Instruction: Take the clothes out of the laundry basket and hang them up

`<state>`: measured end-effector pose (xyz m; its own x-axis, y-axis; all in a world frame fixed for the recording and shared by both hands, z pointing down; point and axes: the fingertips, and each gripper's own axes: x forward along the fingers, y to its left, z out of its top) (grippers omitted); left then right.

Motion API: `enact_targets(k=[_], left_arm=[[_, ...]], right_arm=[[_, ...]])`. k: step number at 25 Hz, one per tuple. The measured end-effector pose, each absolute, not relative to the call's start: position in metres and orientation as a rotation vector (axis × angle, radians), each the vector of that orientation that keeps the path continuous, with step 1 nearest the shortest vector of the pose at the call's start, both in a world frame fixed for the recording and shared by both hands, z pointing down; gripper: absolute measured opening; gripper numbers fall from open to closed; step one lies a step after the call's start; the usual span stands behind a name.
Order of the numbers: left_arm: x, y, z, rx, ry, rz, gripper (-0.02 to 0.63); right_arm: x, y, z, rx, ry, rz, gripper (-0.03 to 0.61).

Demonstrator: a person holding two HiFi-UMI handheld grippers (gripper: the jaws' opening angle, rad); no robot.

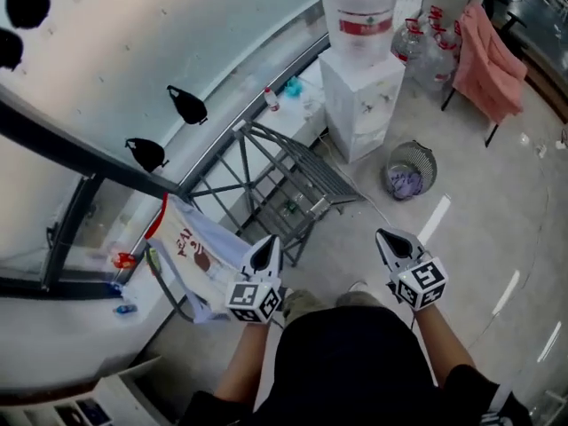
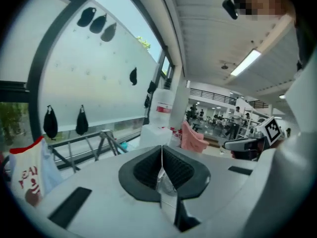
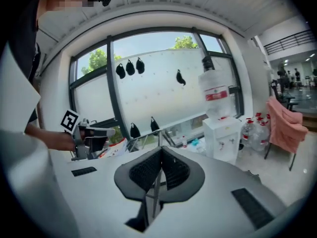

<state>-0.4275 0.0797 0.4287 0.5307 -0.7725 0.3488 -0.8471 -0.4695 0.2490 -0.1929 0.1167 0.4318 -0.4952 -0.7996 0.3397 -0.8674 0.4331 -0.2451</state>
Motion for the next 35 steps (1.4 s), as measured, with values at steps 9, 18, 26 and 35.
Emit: enact_targets(k=[9,18,26,35], left_arm=[[-0.207,0.068,0.444,2.571,-0.903,0.408,0.009],[-0.048,0.018,0.494,2.643,-0.527,0.501,0.009],[0.07,-0.084,0.532,2.643,-0.351,0.597,0.009],[0.156,-0.171,0.615,2.646,-0.154,0.724,0.009]], right_arm=[[-0.014,0.18,0.424,1.878,-2.387,0.644,0.0],[0.081,0.174,0.446,2.112,-2.192,0.681,-0.002],[0.183,0.067,0.462,2.214,-2.043,0.714,-0.002],[0.266,-0.057,0.481,2.27,-1.956,0.703,-0.001]])
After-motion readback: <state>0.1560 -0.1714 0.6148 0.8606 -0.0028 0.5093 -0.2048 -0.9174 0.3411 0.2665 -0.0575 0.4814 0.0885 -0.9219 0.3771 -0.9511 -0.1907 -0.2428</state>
